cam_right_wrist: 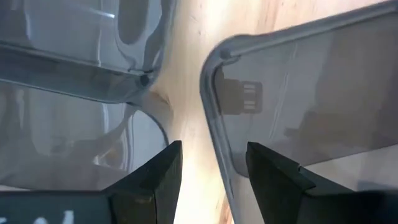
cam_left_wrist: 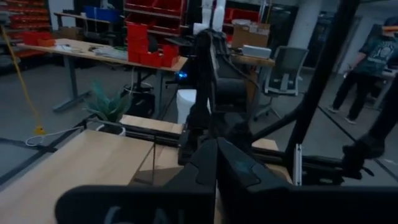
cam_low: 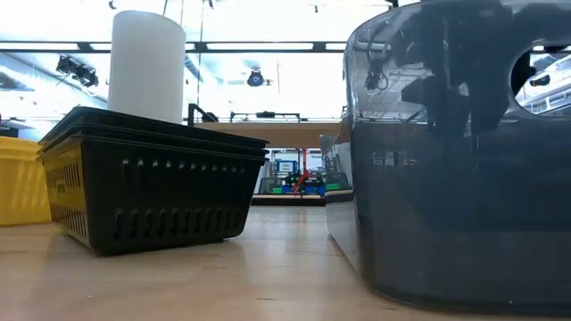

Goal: Stack baskets on shelf by color
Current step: Stack the top transparent black bin on the bottom right transparent black bin on the table

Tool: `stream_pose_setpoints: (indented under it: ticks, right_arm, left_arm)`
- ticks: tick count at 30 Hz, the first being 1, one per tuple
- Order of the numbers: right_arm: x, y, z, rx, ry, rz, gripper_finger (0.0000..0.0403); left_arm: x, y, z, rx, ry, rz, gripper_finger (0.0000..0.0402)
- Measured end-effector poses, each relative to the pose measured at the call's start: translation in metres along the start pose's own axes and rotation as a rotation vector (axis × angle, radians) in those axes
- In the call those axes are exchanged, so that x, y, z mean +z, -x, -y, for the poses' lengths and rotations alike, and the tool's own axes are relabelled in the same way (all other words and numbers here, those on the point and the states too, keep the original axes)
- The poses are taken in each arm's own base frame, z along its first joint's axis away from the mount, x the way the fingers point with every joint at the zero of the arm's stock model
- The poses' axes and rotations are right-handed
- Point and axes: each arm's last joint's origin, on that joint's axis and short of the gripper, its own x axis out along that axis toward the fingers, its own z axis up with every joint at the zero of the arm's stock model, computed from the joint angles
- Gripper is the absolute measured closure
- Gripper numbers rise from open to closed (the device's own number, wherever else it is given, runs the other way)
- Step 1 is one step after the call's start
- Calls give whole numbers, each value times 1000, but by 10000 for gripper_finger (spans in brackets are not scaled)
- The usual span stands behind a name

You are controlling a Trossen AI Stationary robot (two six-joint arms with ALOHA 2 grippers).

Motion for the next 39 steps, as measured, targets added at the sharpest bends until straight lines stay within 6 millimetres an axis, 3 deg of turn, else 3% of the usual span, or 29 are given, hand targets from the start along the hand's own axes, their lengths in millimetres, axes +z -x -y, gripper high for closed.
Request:
stream_pose_setpoints:
  ticks: [16, 22, 32, 39]
  right_arm:
    - [-3, -19, 3, 3, 3, 46, 242]
    - [-3, -19, 4, 5, 49, 46, 281]
    - [-3, -17, 2, 95, 132, 36, 388]
    - [5, -4, 6, 177, 116, 67, 389]
  left_arm:
    - [12, 0, 2, -11, 86, 121, 393]
    - [12, 0, 3, -21, 112, 118, 379]
    - [12, 0, 3, -22, 116, 118, 384]
    - [12, 0, 3, -18, 110, 118, 386]
